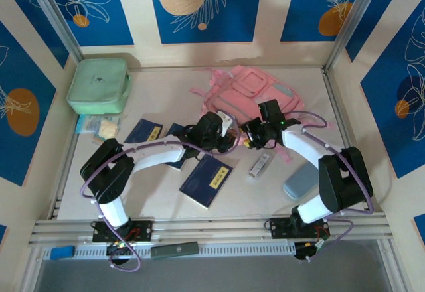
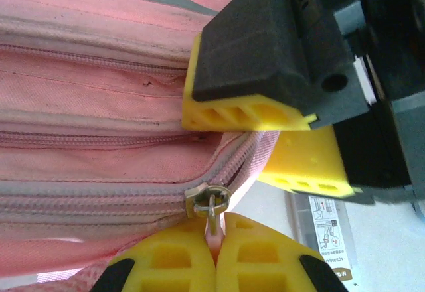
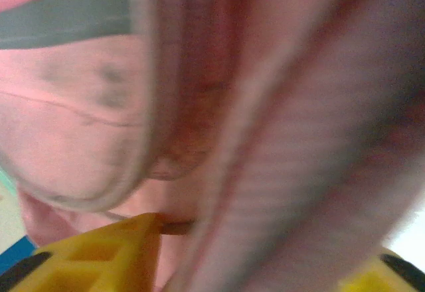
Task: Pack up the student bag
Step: Unzip the student bag at the top-center of the table.
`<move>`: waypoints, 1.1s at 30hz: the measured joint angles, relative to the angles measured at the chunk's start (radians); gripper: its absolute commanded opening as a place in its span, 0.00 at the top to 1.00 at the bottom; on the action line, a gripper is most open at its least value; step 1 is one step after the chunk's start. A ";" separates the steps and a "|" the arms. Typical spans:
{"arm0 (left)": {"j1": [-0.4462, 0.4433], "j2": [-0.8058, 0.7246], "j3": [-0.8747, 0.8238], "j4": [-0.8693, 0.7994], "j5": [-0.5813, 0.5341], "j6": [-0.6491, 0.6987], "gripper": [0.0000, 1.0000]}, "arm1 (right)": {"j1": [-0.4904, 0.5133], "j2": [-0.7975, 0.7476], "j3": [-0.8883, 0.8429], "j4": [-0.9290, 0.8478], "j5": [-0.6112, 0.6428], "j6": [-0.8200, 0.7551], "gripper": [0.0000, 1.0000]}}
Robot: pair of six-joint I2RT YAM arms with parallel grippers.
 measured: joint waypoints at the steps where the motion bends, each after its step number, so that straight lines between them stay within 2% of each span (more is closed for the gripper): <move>1: 0.000 0.000 -0.003 0.002 -0.003 0.000 1.00 | 0.001 0.003 0.016 -0.009 0.005 -0.017 0.80; 5: -0.002 -0.019 -0.023 0.005 -0.011 0.000 1.00 | -0.010 0.003 0.044 -0.053 -0.014 -0.118 0.97; 8: -0.011 -0.063 -0.056 -0.003 -0.019 0.000 1.00 | -0.053 -0.006 0.048 -0.090 -0.085 -0.217 1.00; 12: -0.012 -0.142 -0.093 -0.024 -0.022 0.021 1.00 | -0.227 -0.029 0.048 -0.189 -0.192 -0.372 1.00; 16: -0.005 -0.152 -0.103 -0.076 -0.026 0.034 1.00 | -0.398 -0.035 0.067 -0.261 -0.259 -0.488 0.98; 18: -0.001 -0.140 -0.103 -0.087 -0.017 0.034 1.00 | -0.429 -0.016 0.095 -0.291 -0.269 -0.530 0.87; 20: 0.003 -0.110 -0.082 -0.092 -0.005 0.033 1.00 | -0.429 0.013 0.130 -0.307 -0.266 -0.558 0.70; 23: 0.009 -0.055 -0.039 -0.099 0.019 0.024 1.00 | -0.428 0.043 0.185 -0.303 -0.234 -0.593 0.36; 24: 0.010 -0.040 -0.029 -0.100 0.028 0.018 1.00 | -0.425 0.043 0.195 -0.305 -0.223 -0.597 0.28; 28: 0.010 -0.021 -0.023 -0.096 0.048 -0.005 1.00 | -0.393 -0.004 0.209 -0.347 -0.138 -0.605 0.11; 33: 0.010 -0.021 -0.023 -0.095 0.055 -0.025 1.00 | -0.315 -0.166 0.122 -0.375 -0.085 -0.518 0.04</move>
